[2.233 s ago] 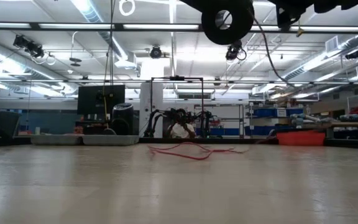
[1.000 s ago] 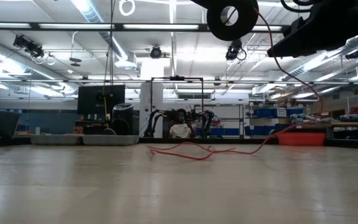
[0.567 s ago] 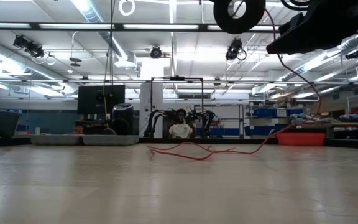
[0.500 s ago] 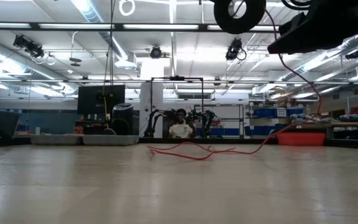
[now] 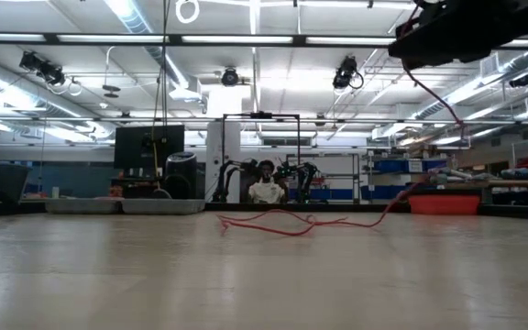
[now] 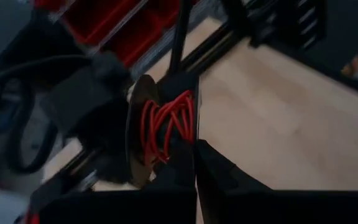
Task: Coil cords
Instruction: Coil the red wire on the black spool
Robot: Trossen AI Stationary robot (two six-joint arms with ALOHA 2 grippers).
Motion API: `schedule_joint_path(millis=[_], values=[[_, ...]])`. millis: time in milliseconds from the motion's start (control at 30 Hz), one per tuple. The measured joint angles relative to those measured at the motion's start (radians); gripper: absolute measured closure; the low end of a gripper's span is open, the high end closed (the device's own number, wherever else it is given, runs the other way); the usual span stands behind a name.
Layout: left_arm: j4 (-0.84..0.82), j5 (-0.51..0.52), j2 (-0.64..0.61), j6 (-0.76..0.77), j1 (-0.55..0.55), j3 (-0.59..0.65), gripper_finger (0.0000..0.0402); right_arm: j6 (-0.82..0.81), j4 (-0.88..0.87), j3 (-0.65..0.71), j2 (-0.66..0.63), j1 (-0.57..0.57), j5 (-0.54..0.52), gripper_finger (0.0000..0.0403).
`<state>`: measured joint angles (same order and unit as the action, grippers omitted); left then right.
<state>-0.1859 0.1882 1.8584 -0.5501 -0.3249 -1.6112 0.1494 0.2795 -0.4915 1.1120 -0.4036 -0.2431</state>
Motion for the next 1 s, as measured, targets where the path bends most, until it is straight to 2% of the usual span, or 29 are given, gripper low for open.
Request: schedule_joint_path(millis=[267,533,633,1000], values=[[0.062,-0.218,0.000,0.090,0.061,0.063,0.0402,0.080,0.024,0.000,-0.001,0.026,0.011,0.0394],[0.079,-0.359,0.000,0.123,0.091,0.063,0.0402,0.012,-0.046,0.001,-0.001,0.033,0.016,0.0342],[0.091,-0.384,0.000,0.124,0.099,0.063,0.0402,0.009,-0.068,0.001,-0.001,0.033,0.066,0.0333],[0.134,-0.431,0.000,0.123,0.108,0.063,0.0402,-0.063,-0.141,0.057,-0.002,0.068,0.090,0.0337]])
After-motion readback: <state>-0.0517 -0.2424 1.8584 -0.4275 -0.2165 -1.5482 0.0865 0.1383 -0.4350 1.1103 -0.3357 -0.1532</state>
